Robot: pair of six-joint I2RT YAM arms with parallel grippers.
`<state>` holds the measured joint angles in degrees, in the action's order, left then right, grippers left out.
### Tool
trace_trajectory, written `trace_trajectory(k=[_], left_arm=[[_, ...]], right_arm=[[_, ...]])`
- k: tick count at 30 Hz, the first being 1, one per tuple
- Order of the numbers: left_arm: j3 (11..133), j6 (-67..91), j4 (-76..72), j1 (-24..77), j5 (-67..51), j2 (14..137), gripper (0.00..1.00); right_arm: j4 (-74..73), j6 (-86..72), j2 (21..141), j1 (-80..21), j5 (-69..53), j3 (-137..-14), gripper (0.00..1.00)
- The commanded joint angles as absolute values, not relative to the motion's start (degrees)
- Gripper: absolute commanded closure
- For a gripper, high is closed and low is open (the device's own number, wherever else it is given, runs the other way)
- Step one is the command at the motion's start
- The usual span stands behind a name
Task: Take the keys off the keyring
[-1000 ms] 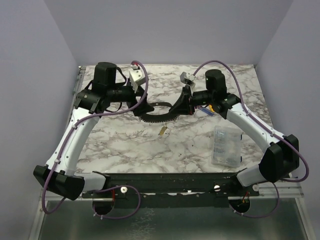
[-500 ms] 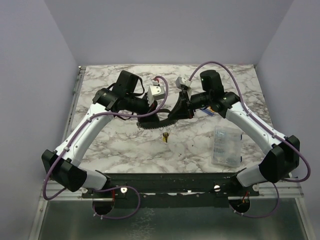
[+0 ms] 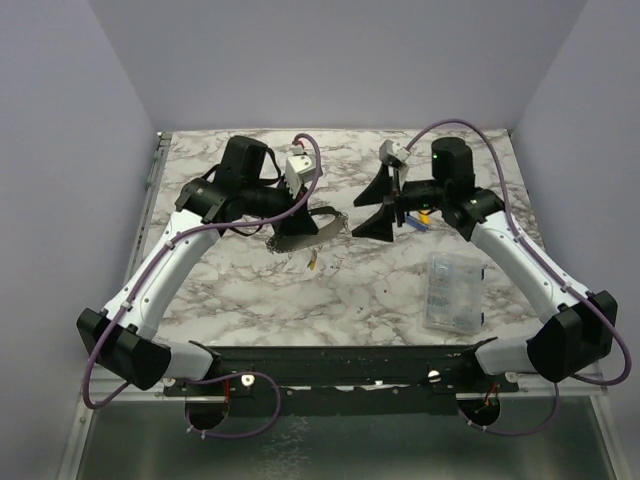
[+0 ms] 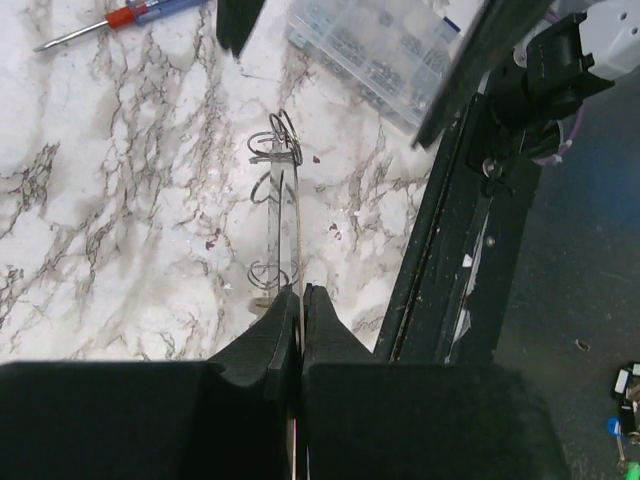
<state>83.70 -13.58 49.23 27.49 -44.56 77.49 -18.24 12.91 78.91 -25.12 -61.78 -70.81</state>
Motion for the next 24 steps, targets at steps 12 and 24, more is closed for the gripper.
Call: trace_trajectory(k=[12,24], left_arm=[[82.9,2.2,34.8,23.5,-50.7,73.4,1.0],[82.9,8.1,30.0,23.0,-53.5,74.8,1.0]], right_arm=[[40.3,-18.8,76.1,-20.3,-60.6,-40.4,0.13],[57.1,-15.5,81.2,-26.6,-52.5,-39.4,0.13]])
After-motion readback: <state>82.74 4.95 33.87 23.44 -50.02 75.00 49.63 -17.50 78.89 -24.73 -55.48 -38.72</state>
